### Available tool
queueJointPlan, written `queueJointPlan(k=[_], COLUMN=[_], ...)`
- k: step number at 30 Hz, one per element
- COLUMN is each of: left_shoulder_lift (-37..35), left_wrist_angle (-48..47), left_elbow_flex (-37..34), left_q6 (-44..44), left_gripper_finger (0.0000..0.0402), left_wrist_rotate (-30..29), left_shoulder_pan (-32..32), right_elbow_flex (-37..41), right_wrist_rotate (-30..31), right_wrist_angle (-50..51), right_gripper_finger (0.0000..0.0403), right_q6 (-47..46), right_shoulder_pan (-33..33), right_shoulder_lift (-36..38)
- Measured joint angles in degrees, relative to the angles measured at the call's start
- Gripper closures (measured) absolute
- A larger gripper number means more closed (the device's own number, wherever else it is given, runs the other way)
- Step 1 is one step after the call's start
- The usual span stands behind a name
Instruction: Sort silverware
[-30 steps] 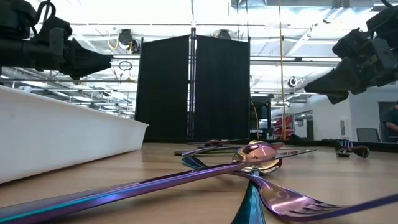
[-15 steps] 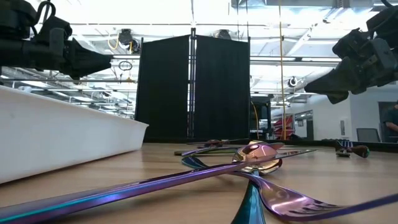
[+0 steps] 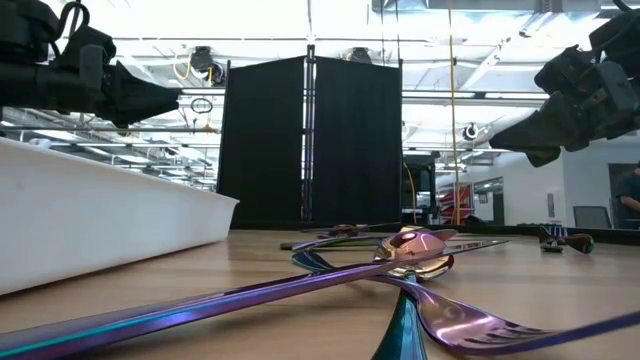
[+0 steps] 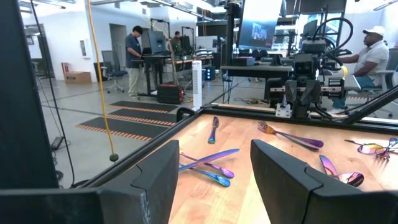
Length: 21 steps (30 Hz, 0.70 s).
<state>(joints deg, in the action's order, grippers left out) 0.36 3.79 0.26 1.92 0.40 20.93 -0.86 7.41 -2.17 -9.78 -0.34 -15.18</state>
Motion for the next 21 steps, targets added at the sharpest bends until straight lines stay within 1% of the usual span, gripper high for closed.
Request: queueJointPlan(k=[5, 8, 9, 11, 13, 17, 21], left_shoulder_lift=[0.0, 0.0, 0.0, 0.0, 0.0, 0.0, 0.0], left_wrist_angle=[0.0, 1.4, 1.4, 1.3, 1.5, 1.4, 1.2], left_elbow_flex=[0.0, 0.0, 0.0, 0.0, 0.0, 0.0, 0.0], left_q6=[0.0, 0.4, -1.8, -8.9, -13.7, -15.5, -21.1], left_gripper_finger=[0.0201, 0.0201, 0.0201, 0.0201, 0.0201, 0.0201, 0.0201], left_wrist_rotate=[0.0, 0.0, 0.3, 1.2, 0.8, -0.5, -0.7], left_shoulder_pan=[0.0, 0.0, 0.0, 0.0, 0.0, 0.0, 0.0], right_elbow_flex=[0.0, 0.1, 0.1, 0.1, 0.1, 0.1, 0.1], right_wrist_rotate=[0.1, 0.1, 0.1, 0.1, 0.1, 0.7, 2.8], right_wrist_angle=[-0.3, -2.2, -3.7, -7.4, -10.8, -15.9, -20.1], right_gripper_finger=[0.0351, 0.0351, 0.0351, 0.0351, 0.0351, 0.0351, 0.0351], right_q6=[0.1, 0.1, -0.1, -0.5, -0.2, 2.4, 1.3], right_shoulder_pan=[0.0, 0.0, 0.0, 0.0, 0.0, 0.0, 0.0], right_shoulder_lift=[0.0, 0.0, 0.0, 0.0, 0.0, 0.0, 0.0])
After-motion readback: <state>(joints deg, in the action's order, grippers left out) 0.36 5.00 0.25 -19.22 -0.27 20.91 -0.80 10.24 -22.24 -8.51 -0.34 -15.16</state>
